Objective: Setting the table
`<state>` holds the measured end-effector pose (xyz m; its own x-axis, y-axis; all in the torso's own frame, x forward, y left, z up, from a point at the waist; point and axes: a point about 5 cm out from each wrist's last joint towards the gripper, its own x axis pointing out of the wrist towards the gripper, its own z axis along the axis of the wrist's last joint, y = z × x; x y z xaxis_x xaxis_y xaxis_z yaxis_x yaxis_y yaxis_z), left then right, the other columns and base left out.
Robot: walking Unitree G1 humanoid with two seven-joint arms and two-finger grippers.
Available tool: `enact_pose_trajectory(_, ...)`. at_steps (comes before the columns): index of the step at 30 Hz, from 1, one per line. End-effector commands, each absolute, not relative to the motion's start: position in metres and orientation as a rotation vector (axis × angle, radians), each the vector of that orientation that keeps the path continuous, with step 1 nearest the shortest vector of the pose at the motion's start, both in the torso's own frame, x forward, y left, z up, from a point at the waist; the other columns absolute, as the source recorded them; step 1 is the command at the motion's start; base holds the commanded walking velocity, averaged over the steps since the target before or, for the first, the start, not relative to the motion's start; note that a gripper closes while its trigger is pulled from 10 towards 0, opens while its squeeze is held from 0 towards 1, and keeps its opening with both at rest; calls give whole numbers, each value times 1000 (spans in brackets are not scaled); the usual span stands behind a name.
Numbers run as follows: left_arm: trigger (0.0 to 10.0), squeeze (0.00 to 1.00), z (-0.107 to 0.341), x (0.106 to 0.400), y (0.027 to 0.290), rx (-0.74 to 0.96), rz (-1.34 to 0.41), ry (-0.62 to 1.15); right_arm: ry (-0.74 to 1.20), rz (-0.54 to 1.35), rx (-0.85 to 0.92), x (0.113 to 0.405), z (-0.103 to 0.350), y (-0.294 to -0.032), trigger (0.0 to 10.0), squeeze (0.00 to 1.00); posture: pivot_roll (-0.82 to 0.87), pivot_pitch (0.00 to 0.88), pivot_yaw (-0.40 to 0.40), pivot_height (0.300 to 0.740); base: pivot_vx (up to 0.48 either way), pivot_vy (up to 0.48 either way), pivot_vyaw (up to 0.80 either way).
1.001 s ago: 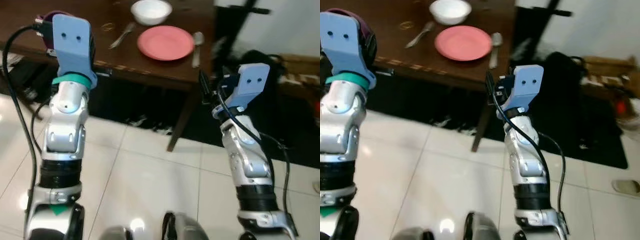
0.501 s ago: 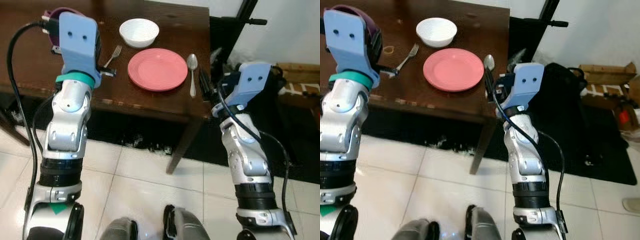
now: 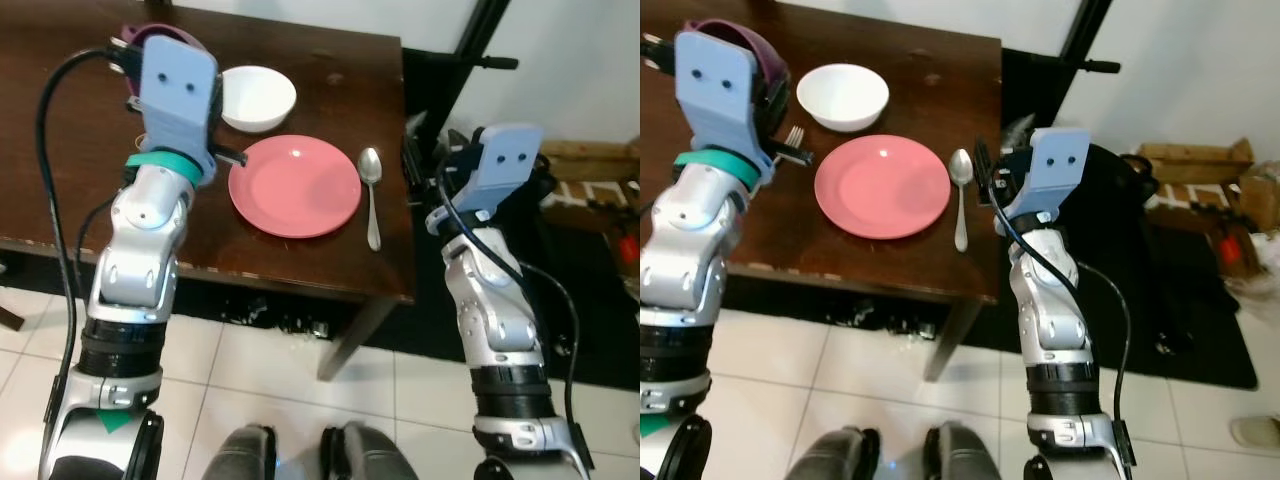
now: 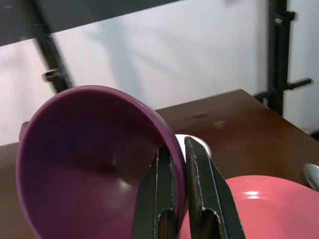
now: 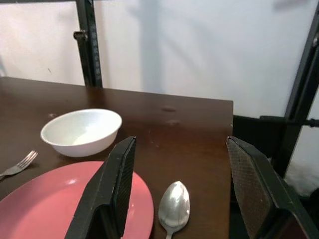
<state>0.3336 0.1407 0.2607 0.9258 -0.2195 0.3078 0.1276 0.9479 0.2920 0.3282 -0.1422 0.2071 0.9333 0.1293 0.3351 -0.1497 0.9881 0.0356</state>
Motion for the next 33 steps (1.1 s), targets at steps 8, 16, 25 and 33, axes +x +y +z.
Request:
enact_pose_trajectory(8,10000,0,253,336,151,470,-220,-279,-343,136,58,327,206,-145,10000,0,76,45,13,740,0,0,0)
enact_pose_trajectory(16,10000,0,244,342,174,747,-293,-189,-347,143,60,325,206,-143,10000,0,92,66,21,740,0,0,0)
enact_pose_trajectory(25,10000,0,234,347,229,1121,-593,120,-336,129,70,319,200,-145,10000,0,103,95,43,740,0,0,0)
enact_pose_trajectory(33,10000,0,229,347,247,1069,-764,303,-329,128,74,319,199,-145,10000,0,104,111,41,740,0,0,0)
